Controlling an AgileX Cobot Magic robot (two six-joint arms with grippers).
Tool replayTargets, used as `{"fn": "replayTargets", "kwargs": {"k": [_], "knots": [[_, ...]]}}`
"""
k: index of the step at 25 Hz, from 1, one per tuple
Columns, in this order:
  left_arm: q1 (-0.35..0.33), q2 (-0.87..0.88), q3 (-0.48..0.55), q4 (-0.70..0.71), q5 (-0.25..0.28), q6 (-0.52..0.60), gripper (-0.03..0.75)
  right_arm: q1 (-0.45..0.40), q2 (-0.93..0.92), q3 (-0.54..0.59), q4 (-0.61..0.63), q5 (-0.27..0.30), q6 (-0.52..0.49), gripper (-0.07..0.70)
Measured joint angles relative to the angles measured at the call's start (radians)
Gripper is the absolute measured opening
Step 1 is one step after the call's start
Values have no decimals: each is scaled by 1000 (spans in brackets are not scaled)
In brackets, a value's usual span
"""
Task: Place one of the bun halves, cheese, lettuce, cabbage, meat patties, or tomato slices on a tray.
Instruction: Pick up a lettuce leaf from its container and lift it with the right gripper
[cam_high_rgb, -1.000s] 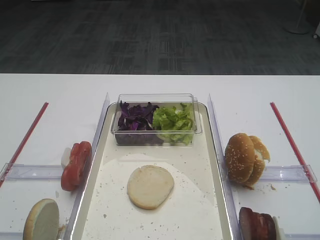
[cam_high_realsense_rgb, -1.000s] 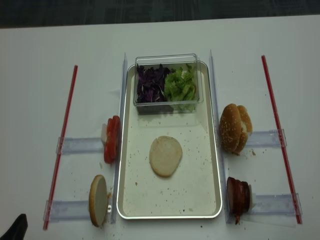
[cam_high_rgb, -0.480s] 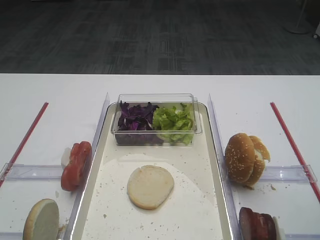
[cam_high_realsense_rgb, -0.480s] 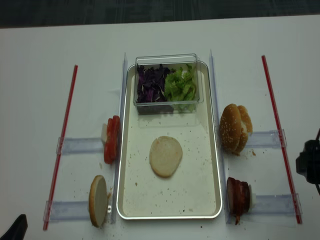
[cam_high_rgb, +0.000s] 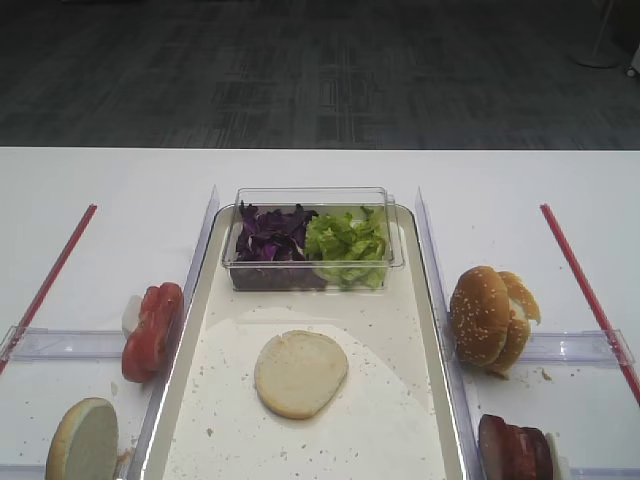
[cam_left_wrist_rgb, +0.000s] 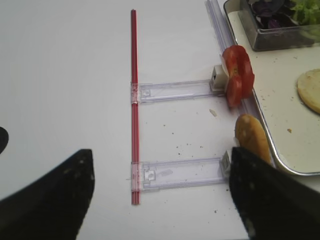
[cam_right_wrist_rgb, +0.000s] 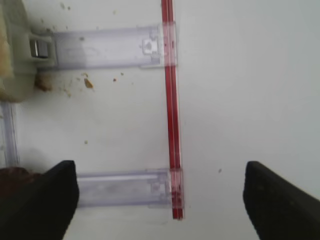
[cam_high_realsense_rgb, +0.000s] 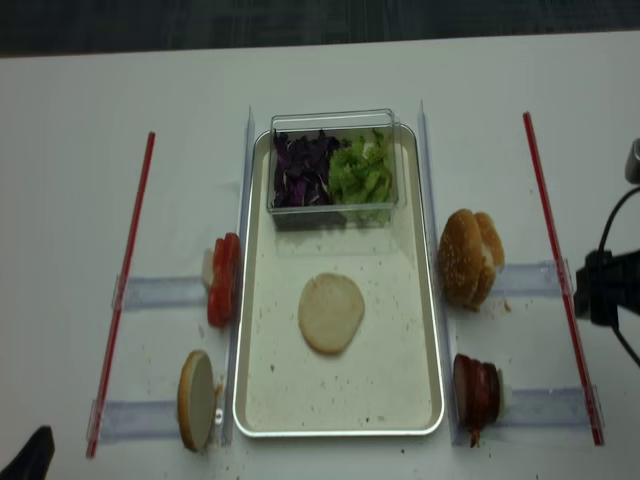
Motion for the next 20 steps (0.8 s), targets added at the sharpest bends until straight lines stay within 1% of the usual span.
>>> {"fn": "replayTargets", "kwargs": {"k": [4, 14, 20], "knots": [[0, 0, 0, 0, 0, 0, 514, 0, 38, -70, 0, -31, -2, 678], [0, 0, 0, 0, 0, 0, 514, 0, 238, -320, 2, -35, -24, 678], [0, 0, 0, 0, 0, 0, 514, 0, 401, -451, 24, -30, -69, 678]]}}
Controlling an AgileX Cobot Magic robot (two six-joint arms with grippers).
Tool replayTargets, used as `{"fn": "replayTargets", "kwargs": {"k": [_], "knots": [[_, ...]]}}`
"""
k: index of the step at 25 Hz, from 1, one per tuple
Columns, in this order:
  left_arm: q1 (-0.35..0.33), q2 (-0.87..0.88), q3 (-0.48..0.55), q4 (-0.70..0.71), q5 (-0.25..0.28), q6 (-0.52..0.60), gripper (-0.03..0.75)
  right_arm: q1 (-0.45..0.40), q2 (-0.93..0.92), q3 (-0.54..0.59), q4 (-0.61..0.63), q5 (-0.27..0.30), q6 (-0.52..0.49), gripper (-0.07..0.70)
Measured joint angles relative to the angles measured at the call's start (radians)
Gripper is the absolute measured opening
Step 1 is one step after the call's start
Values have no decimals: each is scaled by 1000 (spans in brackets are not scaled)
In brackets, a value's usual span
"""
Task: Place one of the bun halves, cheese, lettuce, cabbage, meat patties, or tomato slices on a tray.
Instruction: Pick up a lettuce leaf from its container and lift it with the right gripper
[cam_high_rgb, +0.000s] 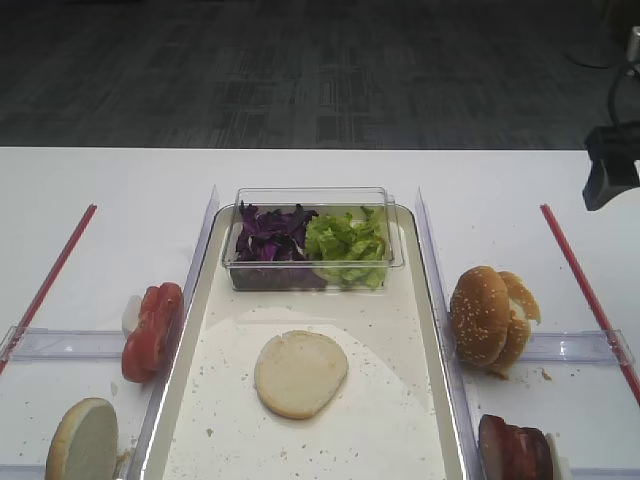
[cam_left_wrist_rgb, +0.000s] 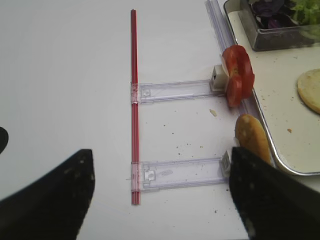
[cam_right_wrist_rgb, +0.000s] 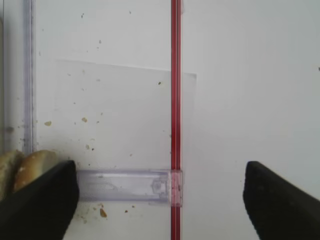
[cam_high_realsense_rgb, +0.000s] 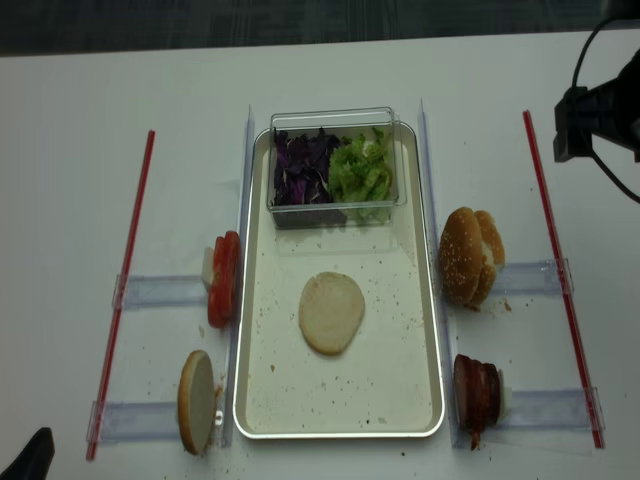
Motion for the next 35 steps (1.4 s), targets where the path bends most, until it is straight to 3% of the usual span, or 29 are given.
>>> {"fn": "replayTargets", "kwargs": {"k": [7, 16, 29, 35], "knots": [[0, 0, 0, 0, 0, 0, 513, 0, 183, -143, 26, 3, -55, 678], [0, 0, 0, 0, 0, 0, 514, 0, 359, -298, 40, 70, -84, 678], [0, 0, 0, 0, 0, 0, 513, 0, 368, -316, 63, 70, -89, 678], [0, 0, 0, 0, 0, 0, 513, 0, 368, -316, 150, 48, -166, 678]]}}
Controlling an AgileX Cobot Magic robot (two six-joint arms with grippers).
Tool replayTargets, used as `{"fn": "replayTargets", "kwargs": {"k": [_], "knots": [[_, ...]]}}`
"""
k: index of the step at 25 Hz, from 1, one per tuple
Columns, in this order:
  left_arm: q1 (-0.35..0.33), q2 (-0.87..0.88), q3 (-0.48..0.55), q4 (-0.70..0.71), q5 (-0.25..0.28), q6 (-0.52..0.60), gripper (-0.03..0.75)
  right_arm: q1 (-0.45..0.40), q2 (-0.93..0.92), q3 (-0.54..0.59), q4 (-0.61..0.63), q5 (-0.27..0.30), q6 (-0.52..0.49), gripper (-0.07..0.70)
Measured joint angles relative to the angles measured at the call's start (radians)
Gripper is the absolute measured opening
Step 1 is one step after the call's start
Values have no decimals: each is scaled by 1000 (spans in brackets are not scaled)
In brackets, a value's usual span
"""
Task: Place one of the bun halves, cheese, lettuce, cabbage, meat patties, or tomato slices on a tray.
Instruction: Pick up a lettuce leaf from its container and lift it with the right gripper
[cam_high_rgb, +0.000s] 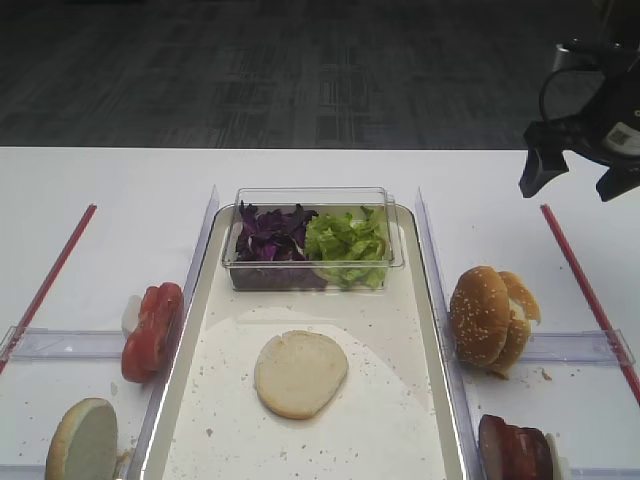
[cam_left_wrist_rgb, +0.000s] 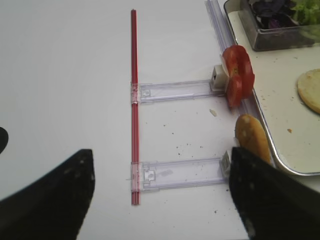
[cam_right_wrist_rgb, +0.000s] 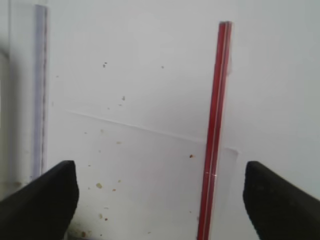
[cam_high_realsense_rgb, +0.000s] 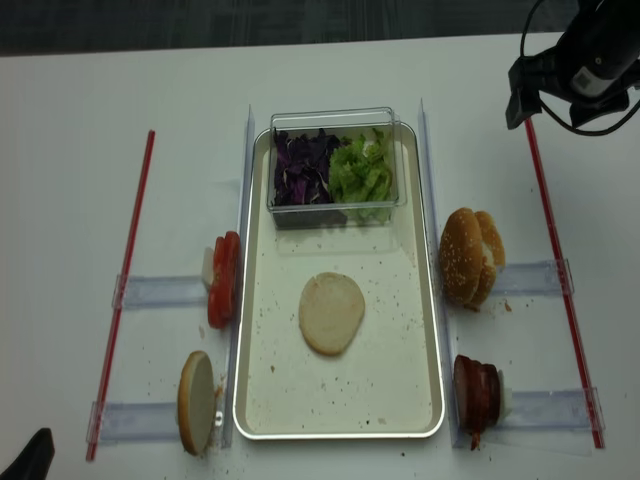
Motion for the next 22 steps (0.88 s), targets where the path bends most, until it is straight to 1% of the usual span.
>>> {"fn": "replayTargets", "kwargs": {"k": [2, 5, 11, 17, 22], "knots": [[0, 0, 0, 0, 0, 0, 513, 4, 2, -11, 20, 0, -26, 678], [0, 0, 0, 0, 0, 0, 513, 37, 8, -47, 18, 2, -39, 678], [0, 0, 0, 0, 0, 0, 512, 155, 15, -111, 14, 14, -41, 678], [0, 0, 0, 0, 0, 0, 510, 271, 71, -174, 12, 56, -41, 678], [0, 0, 0, 0, 0, 0, 510, 366, 109, -216, 0, 64, -41, 678]]}}
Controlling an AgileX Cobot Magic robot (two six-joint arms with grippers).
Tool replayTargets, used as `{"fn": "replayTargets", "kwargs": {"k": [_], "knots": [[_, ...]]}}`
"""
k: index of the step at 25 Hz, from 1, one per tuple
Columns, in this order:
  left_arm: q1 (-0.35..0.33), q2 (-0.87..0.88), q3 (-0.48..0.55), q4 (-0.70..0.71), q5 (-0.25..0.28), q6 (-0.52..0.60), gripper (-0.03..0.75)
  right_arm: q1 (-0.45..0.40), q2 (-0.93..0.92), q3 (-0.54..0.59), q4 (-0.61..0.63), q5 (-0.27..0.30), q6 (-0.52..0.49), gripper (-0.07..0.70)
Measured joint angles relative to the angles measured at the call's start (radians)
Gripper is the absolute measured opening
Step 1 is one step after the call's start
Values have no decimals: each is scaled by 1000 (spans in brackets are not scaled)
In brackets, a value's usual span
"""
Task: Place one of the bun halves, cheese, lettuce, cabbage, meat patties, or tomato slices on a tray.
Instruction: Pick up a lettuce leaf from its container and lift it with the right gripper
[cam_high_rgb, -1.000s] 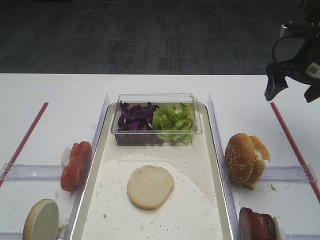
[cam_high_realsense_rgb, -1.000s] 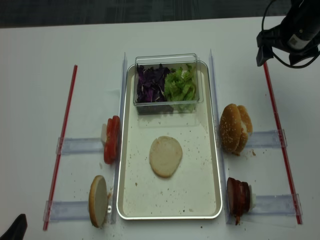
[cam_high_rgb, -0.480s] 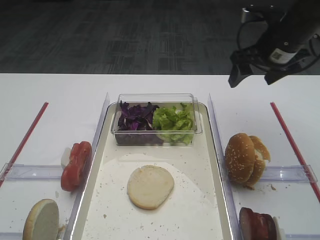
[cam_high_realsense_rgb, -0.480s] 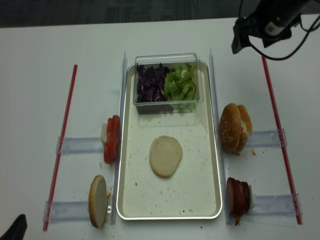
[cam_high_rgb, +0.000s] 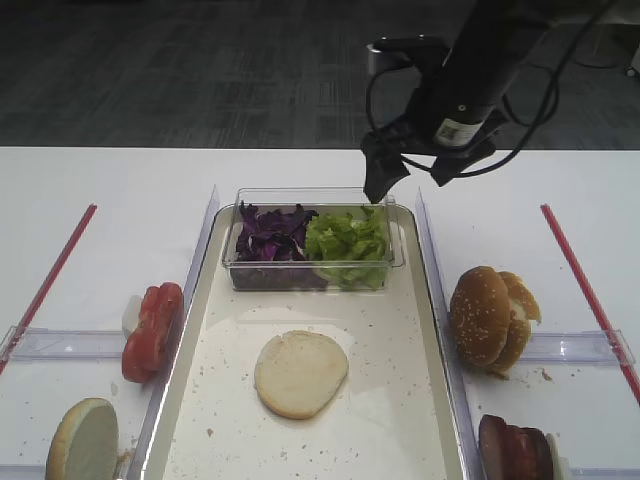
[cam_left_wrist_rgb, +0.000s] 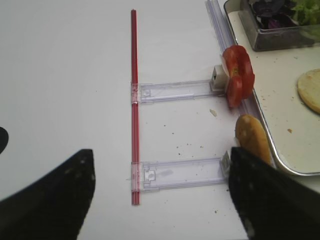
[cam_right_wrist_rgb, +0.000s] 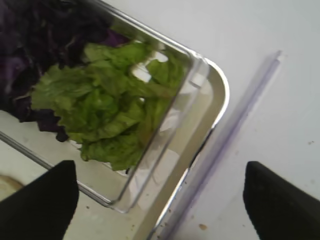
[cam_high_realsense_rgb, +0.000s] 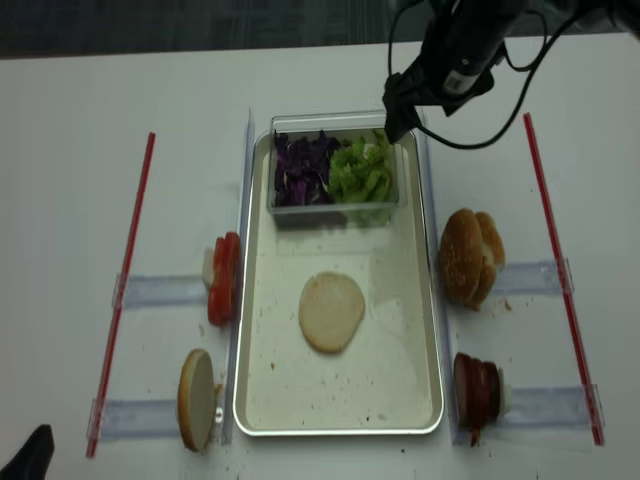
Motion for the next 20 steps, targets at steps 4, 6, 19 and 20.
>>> {"fn": "replayTargets", "kwargs": {"k": [4, 6, 19, 20], "knots": [[0, 0, 0, 0, 0, 0, 507, 57, 22, -30, -4, 0, 0, 678], [0, 0, 0, 0, 0, 0, 506, 80, 29, -42, -4, 2, 4, 678], [0, 0, 0, 0, 0, 0, 505, 158, 78, -110, -6, 8, 12, 678], [0, 0, 0, 0, 0, 0, 505, 158, 78, -110, -6, 8, 13, 678]]}}
